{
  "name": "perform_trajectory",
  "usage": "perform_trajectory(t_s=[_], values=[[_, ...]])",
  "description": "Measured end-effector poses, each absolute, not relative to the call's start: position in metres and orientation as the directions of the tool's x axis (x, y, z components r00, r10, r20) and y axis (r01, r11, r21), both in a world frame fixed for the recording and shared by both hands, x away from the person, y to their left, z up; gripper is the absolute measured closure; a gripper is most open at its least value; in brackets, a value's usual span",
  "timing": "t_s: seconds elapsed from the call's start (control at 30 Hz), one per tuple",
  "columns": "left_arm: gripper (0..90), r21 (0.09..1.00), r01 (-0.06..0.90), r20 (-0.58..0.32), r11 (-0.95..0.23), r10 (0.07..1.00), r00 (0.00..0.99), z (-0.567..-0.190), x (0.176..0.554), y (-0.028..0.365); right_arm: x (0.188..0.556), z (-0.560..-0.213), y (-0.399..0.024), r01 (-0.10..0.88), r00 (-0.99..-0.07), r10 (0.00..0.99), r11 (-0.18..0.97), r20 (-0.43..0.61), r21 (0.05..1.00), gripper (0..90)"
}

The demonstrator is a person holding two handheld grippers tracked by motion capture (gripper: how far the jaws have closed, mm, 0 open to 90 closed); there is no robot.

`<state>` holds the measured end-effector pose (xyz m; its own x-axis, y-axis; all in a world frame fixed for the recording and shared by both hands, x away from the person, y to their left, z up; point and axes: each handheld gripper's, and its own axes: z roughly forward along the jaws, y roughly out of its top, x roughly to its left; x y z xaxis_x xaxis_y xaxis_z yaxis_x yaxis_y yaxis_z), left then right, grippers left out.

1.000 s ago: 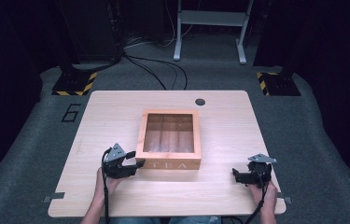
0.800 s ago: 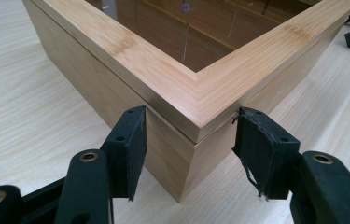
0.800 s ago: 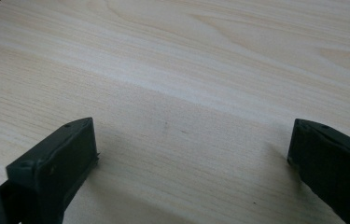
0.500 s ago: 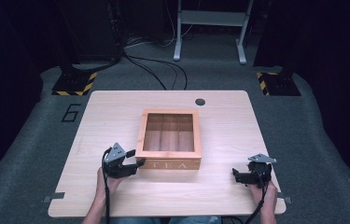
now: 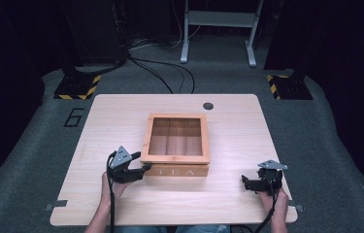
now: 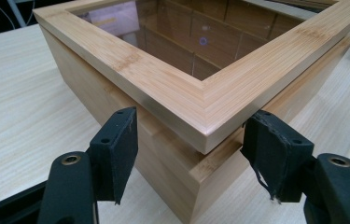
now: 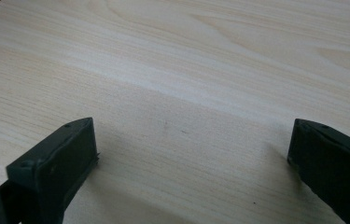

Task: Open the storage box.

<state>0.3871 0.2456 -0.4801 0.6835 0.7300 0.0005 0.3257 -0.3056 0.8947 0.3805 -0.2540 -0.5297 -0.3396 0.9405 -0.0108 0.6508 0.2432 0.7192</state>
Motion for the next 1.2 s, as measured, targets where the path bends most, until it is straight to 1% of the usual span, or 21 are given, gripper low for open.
perform_trajectory(t_s=[0.2, 0.23, 0.47, 0.57, 0.67, 0.73, 0.87, 1.07, 1.2], values=[[35.5, 0.904, 0.302, 0.022, -0.301, 0.74, 0.672, -0.474, 0.389, 0.243, 0.38, -0.53, -0.254, 0.651, -0.339, 0.941, 0.243, -0.011, 0.719, 0.8], [35.5, 0.902, 0.31, 0.013, -0.299, 0.738, 0.675, -0.473, 0.389, 0.243, 0.38, -0.53, -0.254, 0.652, -0.337, 0.941, 0.242, -0.011, 0.719, 0.8], [35.7, 0.918, 0.273, 0.041, -0.286, 0.755, 0.654, -0.463, 0.393, 0.241, 0.38, -0.53, -0.254, 0.652, -0.338, 0.941, 0.242, -0.01, 0.719, 0.8], [34.4, 0.919, 0.274, 0.037, -0.284, 0.754, 0.655, -0.459, 0.395, 0.24, 0.381, -0.53, -0.254, 0.651, -0.34, 0.94, 0.243, -0.01, 0.719, 0.9], [34.1, 0.925, 0.256, 0.051, -0.282, 0.759, 0.65, -0.454, 0.397, 0.24, 0.381, -0.53, -0.254, 0.651, -0.34, 0.94, 0.243, -0.01, 0.719, 0.8], [35.0, 0.922, 0.256, 0.062, -0.291, 0.762, 0.644, -0.451, 0.398, 0.239, 0.381, -0.53, -0.254, 0.651, -0.34, 0.94, 0.243, -0.009, 0.719, 0.9], [39.5, 0.93, 0.241, 0.07, -0.278, 0.777, 0.626, -0.446, 0.402, 0.239, 0.381, -0.53, -0.254, 0.652, -0.341, 0.94, 0.243, -0.009, 0.719, 0.9], [43.0, 0.945, 0.213, 0.072, -0.248, 0.795, 0.602, -0.436, 0.407, 0.238, 0.381, -0.53, -0.254, 0.648, -0.338, 0.941, 0.239, -0.009, 0.723, 0.9], [44.7, 0.945, 0.223, 0.064, -0.241, 0.8, 0.596, -0.428, 0.412, 0.237, 0.381, -0.53, -0.254, 0.651, -0.335, 0.942, 0.235, -0.004, 0.721, 0.9]])
